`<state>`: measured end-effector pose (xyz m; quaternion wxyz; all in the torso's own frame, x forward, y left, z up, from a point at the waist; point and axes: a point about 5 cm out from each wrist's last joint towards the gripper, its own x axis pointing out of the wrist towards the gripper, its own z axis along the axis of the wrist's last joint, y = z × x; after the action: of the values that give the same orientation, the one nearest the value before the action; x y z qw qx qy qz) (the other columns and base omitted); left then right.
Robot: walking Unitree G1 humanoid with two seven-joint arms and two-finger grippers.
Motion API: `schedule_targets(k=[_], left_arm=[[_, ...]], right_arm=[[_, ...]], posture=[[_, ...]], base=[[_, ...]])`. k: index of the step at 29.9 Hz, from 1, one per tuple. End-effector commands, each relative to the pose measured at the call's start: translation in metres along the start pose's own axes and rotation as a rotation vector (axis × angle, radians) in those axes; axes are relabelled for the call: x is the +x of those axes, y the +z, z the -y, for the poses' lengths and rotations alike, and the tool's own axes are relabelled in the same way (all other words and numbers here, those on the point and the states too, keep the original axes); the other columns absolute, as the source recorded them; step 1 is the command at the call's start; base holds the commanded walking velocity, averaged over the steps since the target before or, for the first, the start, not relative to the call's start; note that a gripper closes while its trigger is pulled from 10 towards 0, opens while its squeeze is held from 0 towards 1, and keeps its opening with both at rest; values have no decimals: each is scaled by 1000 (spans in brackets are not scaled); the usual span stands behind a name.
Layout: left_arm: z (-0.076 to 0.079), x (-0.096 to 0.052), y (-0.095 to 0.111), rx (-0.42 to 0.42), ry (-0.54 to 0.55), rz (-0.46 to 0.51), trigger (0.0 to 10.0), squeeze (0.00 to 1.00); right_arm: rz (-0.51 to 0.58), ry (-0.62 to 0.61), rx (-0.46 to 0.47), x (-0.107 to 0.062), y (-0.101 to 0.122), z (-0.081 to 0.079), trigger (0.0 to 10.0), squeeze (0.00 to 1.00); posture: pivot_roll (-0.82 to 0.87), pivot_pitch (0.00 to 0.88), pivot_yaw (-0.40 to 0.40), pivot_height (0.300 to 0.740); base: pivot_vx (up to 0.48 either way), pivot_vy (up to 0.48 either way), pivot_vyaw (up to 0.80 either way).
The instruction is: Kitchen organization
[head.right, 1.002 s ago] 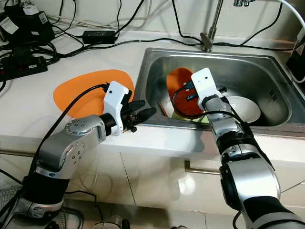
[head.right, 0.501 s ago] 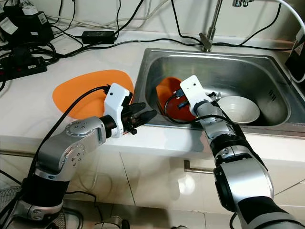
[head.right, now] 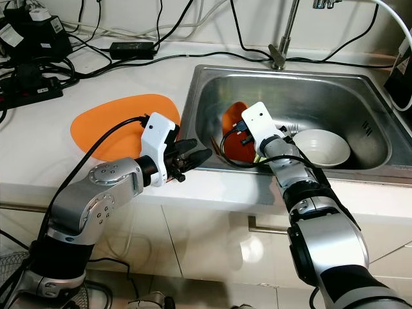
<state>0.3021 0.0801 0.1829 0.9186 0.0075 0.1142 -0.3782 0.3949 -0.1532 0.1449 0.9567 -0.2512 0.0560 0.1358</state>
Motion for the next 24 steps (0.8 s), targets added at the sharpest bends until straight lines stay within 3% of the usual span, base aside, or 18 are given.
schedule_targets(k=[1, 8, 16, 24], left_arm=[[3, 0, 1, 6, -10, -3, 10000, 0], [3, 0, 1, 8, -8, -1, 10000, 0], [3, 0, 4, 19, -7, 17, 10000, 0], [3, 1, 3, 20, -10, 17, 10000, 0]], right_arm=[[6, 15, 0, 1, 2, -2, 10000, 0], [12, 2, -3, 0, 1, 0, 10000, 0], [126, -114, -19, 1, 27, 23, 10000, 0], [138, -123, -12, 1, 29, 24, 10000, 0]], posture=[[120, 35, -9, 740], [119, 32, -9, 740], [106, 32, -2, 740], [107, 33, -1, 740]], base=[[0, 0, 0], [0, 0, 0], [0, 0, 0], [0, 0, 0]])
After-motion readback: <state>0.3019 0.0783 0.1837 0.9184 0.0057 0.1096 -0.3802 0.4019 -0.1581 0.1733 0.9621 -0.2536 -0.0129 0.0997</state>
